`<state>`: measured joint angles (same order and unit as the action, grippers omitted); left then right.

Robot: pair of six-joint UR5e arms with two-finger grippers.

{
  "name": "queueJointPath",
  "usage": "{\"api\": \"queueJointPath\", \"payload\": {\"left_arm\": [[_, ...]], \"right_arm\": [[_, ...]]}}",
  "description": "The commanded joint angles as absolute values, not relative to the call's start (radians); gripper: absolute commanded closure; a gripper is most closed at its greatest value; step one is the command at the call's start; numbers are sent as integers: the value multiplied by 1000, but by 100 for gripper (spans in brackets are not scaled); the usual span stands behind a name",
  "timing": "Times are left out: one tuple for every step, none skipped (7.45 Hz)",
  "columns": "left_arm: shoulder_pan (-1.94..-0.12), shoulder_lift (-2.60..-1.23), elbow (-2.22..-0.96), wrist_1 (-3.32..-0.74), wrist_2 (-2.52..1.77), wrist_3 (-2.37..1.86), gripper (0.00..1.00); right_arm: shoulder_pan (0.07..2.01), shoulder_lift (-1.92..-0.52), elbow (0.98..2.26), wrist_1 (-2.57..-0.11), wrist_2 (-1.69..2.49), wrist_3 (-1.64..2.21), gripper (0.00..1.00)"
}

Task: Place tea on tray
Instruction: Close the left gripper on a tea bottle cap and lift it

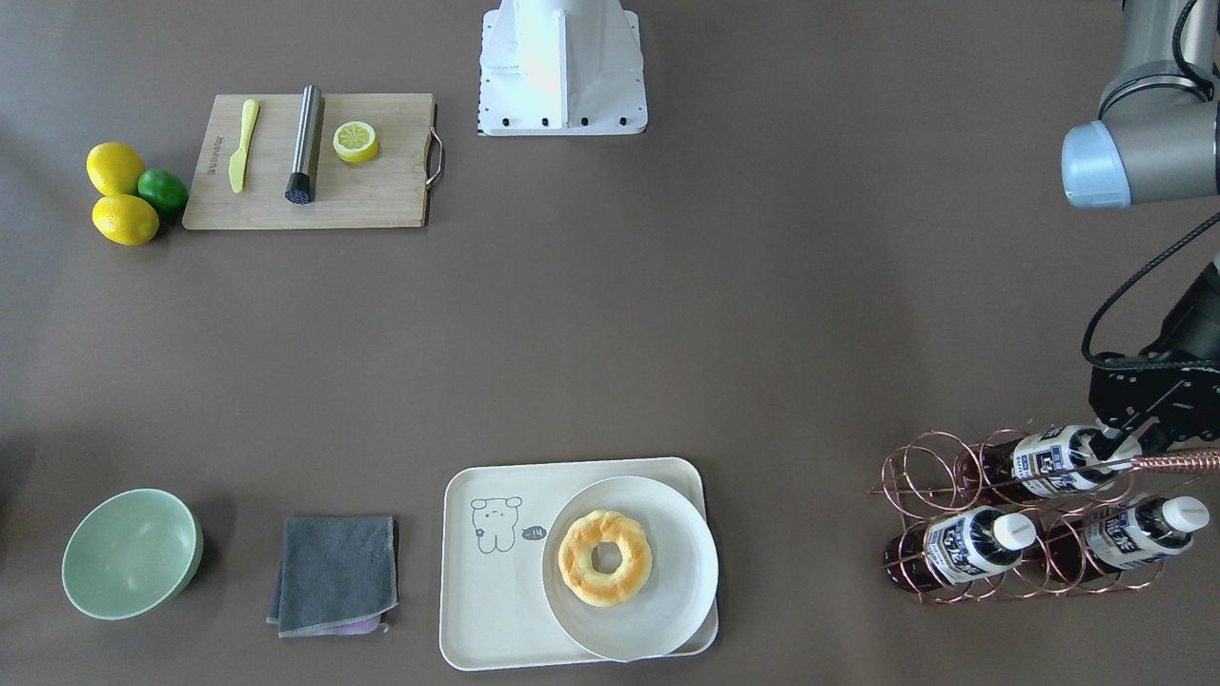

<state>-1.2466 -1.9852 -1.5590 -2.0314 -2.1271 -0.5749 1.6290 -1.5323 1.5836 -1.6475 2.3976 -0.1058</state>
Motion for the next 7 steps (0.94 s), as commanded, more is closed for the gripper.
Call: {"api": "queueJointPath", "payload": {"left_arm": [[-1324, -2009, -1670, -1845, -2189, -504, 100], [-1348, -2046, -1733, -1698, -2187, -458, 100], [-1377, -2062, -1787, -1599, -2187, -395, 100], [-1381, -2057, -1834, -1560, -2187, -391, 100], [-1379, -2062, -1882, -1516, -2189, -412, 100], [-1355, -2060, -1944, -1482, -2187, -479, 100], [-1309, -2054, -2004, -1473, -2187, -556, 100]], "right_arm": [[1628, -1535, 1582, -1647, 2398, -106, 0], [1628, -1536, 1578, -1647, 2398, -106, 0], [1628, -1536, 1575, -1647, 2398, -106, 0], [1628, -1534, 1574, -1647, 2398, -106, 0], [1628, -1534, 1572, -1647, 2398, -106, 0], [1628, -1534, 1572, -1647, 2399, -106, 0], [1629, -1532, 1572, -1647, 2399, -106, 0]]}}
